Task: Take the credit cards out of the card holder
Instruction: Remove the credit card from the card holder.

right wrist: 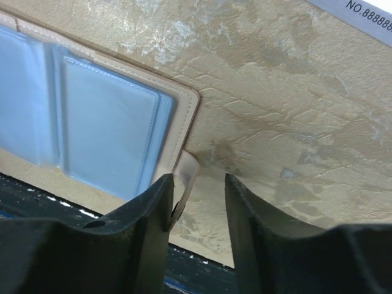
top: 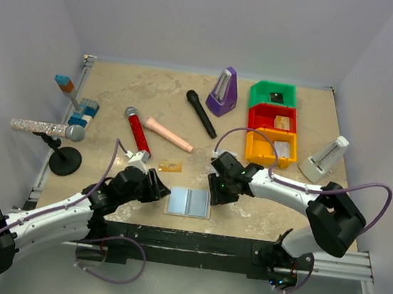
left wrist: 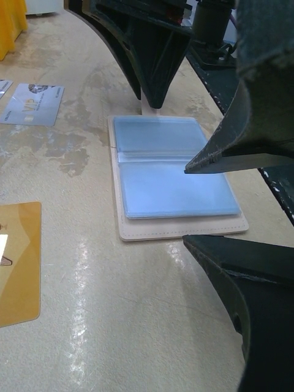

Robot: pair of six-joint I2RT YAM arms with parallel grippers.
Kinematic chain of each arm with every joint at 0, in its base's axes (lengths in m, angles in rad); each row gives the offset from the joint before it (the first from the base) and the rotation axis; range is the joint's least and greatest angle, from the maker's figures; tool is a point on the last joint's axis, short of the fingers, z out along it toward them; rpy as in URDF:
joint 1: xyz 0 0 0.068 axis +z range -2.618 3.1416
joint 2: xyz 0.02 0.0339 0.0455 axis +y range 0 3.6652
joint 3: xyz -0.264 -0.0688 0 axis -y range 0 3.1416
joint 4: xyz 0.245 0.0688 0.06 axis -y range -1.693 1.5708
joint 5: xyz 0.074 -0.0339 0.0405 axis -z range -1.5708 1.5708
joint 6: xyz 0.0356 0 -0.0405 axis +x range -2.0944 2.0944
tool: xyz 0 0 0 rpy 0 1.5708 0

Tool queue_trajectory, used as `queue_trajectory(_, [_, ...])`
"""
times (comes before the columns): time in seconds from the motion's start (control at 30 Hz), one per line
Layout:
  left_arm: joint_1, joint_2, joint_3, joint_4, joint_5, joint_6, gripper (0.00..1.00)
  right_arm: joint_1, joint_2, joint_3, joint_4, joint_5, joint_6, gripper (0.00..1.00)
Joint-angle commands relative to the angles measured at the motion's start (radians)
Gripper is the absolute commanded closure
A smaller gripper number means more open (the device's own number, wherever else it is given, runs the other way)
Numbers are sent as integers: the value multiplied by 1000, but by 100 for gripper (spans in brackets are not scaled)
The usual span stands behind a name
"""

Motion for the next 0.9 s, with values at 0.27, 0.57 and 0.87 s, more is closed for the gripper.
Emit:
queue_trajectory(0.27, [-5, -8, -12, 58, 46, -11, 52, 1, -23, -11, 51, 10, 1, 100])
queue_trajectory(0.57, [-10, -2, -13, 89, 105, -23, 49, 6, -178, -105, 144, -81, 55, 100])
queue_trajectory(0.87, [-28, 58, -2, 133, 111, -17, 49, 20, -244, -129, 164, -112, 90, 100])
